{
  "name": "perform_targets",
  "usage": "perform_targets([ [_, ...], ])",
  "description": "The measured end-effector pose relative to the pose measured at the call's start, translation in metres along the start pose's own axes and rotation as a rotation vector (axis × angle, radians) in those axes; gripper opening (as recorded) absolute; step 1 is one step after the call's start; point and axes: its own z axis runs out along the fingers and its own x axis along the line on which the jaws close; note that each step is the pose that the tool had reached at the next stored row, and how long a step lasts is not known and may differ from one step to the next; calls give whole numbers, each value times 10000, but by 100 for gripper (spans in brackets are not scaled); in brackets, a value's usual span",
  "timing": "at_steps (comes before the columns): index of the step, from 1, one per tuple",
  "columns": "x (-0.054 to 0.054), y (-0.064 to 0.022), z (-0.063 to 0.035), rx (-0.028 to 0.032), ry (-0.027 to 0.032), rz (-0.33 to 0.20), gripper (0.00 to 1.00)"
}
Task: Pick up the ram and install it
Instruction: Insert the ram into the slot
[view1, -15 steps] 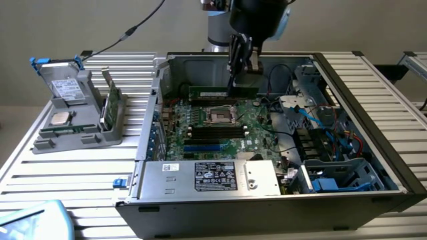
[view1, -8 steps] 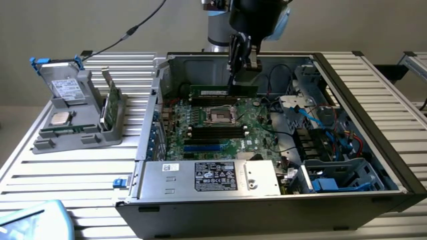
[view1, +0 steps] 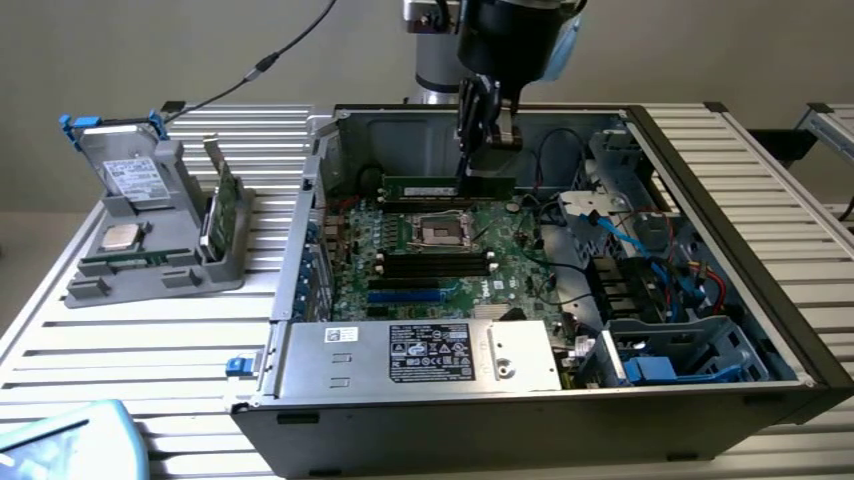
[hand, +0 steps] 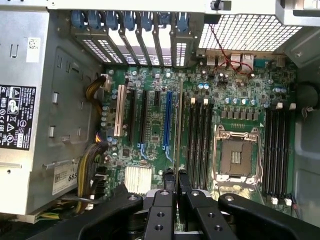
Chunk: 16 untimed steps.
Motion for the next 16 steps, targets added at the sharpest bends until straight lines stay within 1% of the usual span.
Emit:
perform_targets([
  [9, -18, -23, 161, -21, -41, 284, 14],
  [16, -33, -42, 286, -31, -60, 413, 14],
])
